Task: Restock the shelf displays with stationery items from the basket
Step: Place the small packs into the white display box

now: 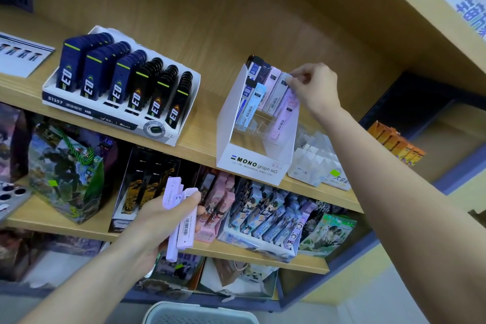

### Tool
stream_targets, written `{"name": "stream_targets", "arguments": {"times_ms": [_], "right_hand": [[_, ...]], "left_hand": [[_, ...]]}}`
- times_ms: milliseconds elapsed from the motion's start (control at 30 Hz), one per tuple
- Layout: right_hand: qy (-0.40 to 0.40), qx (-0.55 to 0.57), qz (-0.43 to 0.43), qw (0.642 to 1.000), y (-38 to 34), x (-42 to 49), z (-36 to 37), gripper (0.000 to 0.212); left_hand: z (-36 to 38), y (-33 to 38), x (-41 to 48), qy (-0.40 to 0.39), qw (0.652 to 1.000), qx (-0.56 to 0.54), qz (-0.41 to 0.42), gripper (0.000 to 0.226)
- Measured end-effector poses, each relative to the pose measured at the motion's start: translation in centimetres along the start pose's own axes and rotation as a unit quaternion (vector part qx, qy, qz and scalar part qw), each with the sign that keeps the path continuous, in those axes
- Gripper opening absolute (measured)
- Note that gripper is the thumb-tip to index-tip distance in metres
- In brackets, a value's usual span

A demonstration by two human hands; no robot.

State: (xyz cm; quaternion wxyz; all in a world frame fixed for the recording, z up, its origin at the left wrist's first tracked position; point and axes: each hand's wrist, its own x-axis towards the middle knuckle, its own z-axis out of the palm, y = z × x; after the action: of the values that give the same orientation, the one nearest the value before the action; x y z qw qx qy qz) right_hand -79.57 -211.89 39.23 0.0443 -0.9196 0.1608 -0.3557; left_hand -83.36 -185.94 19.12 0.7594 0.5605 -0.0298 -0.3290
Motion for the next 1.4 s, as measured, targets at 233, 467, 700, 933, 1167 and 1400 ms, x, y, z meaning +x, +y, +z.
{"name": "stream_targets", "arguments": {"times_ms": [233, 467, 700, 933, 1167, 1400], "right_hand": [[0.092, -0.008, -0.028, 0.995, -1.4, -3.3, 0.1, 0.025], [0.001, 0.198, -0.039, 0.979, -4.4, -16.8, 1.3, 0.011], [-0.313, 0.316, 0.155, 0.882, -5.0, -24.7, 4.8, 0.031], [-0.381, 0.403, 0.282, 0.783, -5.1, -23.8, 4.9, 0.023], [-0.307, 0.375, 0.22, 0.846, -5.2, -22.1, 1.1, 0.03], [-0.02, 0.345, 0.076, 0.935, -4.7, -14.7, -3.9, 0.02]], "left_hand": [[0.0, -0.3, 0.3, -0.007, 1.0, -0.006, -0.022, 0.018], [0.3, -0.8, 0.3, 0.001, 0.998, -0.037, -0.046, 0.015], [1.2, -1.5, -0.5, -0.014, 0.999, 0.004, -0.029, 0.012], [1.1, -1.9, -0.7, -0.004, 0.999, 0.028, -0.037, 0.018], [1.1, -1.5, -0.9, 0.012, 1.0, 0.007, -0.019, 0.007], [0.9, -1.4, -0.6, -0.005, 1.0, 0.03, -0.005, 0.022]]}}
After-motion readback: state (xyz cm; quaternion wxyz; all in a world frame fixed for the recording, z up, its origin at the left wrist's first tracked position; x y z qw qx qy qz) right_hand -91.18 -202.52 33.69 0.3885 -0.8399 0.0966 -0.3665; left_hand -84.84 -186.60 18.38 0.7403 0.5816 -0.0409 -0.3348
